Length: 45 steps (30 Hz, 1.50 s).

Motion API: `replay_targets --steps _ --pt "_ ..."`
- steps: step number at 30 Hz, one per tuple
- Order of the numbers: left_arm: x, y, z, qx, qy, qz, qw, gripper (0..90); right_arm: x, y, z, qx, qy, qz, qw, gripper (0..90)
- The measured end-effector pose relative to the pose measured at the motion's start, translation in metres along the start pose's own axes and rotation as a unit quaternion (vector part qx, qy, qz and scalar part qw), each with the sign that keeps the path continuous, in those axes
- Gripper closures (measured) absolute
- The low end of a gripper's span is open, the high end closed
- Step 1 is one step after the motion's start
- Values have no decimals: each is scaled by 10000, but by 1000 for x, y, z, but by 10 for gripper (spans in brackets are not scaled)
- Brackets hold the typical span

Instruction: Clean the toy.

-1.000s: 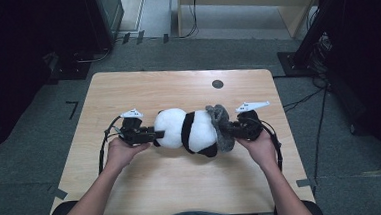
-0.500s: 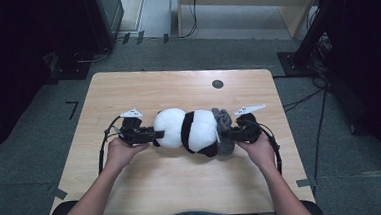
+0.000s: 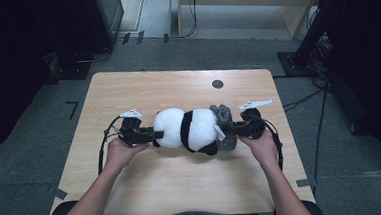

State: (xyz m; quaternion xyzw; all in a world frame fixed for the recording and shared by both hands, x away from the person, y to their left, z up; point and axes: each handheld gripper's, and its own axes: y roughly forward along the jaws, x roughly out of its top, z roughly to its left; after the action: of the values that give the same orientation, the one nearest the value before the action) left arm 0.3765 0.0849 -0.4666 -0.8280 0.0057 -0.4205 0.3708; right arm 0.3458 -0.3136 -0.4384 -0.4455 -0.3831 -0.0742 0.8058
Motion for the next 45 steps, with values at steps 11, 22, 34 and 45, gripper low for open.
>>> replay_targets --steps 11,22,34,45 --pt "0 1 0 13 -19 -10 10000 591 32 -27 26 327 -487 -415 9974 754" --pt "0 1 -1 15 -21 -24 10000 591 40 -4 36 351 -839 -302 9954 656" --pt "1 1 -3 -15 10 -110 9999 594 29 3 25 76 -637 -270 9976 730" --pt "1 1 -3 -20 13 -81 10000 594 5 1 9 -22 -385 1 9993 747"
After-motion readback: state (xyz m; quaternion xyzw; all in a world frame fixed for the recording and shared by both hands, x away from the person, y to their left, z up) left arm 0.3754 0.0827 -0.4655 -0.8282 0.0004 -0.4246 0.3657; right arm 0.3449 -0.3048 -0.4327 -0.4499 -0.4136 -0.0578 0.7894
